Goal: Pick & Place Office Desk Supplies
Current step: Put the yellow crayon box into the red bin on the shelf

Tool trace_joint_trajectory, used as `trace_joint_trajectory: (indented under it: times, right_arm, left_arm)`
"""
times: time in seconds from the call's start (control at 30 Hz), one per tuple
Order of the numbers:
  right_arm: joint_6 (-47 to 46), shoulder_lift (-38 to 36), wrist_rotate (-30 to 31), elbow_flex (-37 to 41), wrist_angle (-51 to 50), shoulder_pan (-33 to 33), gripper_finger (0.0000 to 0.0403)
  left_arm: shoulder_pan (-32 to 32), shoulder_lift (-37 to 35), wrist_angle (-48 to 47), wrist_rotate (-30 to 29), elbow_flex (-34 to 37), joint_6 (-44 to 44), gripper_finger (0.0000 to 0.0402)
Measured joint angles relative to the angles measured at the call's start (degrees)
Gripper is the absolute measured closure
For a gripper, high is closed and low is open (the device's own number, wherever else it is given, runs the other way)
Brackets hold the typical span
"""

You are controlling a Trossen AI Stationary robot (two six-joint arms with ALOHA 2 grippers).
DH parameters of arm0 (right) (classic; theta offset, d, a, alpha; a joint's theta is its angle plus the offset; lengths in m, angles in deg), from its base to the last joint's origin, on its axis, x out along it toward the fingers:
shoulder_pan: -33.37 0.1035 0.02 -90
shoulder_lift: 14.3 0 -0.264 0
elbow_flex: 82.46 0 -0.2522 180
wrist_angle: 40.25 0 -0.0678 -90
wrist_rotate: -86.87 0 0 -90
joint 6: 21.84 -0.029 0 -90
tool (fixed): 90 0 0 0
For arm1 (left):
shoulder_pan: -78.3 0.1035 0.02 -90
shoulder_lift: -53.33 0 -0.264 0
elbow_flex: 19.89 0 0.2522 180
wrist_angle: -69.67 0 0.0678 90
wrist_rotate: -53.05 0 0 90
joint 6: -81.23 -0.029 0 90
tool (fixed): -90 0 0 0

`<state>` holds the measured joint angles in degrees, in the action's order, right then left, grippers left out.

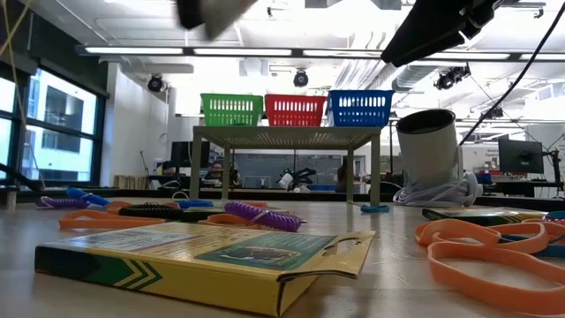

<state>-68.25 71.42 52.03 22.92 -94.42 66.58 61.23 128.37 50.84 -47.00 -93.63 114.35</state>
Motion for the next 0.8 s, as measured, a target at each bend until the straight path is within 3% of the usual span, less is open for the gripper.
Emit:
trace_joint_trajectory:
  times: [0.23, 0.43, 0.73, 0.8]
  right_arm:
    - [0.0, 0.0, 1.7, 0.0, 3.4, 0.0, 0.0158]
    - [6.3, 0.0, -1.0, 0.0, 13.1, 0.0, 0.0158]
    - [24.4, 0.0, -5.1, 0.0, 31.9, 0.6, 0.0158]
    - [27.6, 0.0, -9.7, 0.0, 36.6, 0.5, 0.0158]
  left_arm:
    - [11.2, 0.0, 4.6, 12.4, -0.9, -4.1, 0.0145]
    - [12.0, 0.8, 12.7, 25.5, -1.0, -9.0, 0.0144]
    - [6.9, 1.2, 15.2, 28.6, -1.0, -13.2, 0.0144]
    - [5.8, 1.2, 15.2, 28.7, -1.0, -13.8, 0.0144]
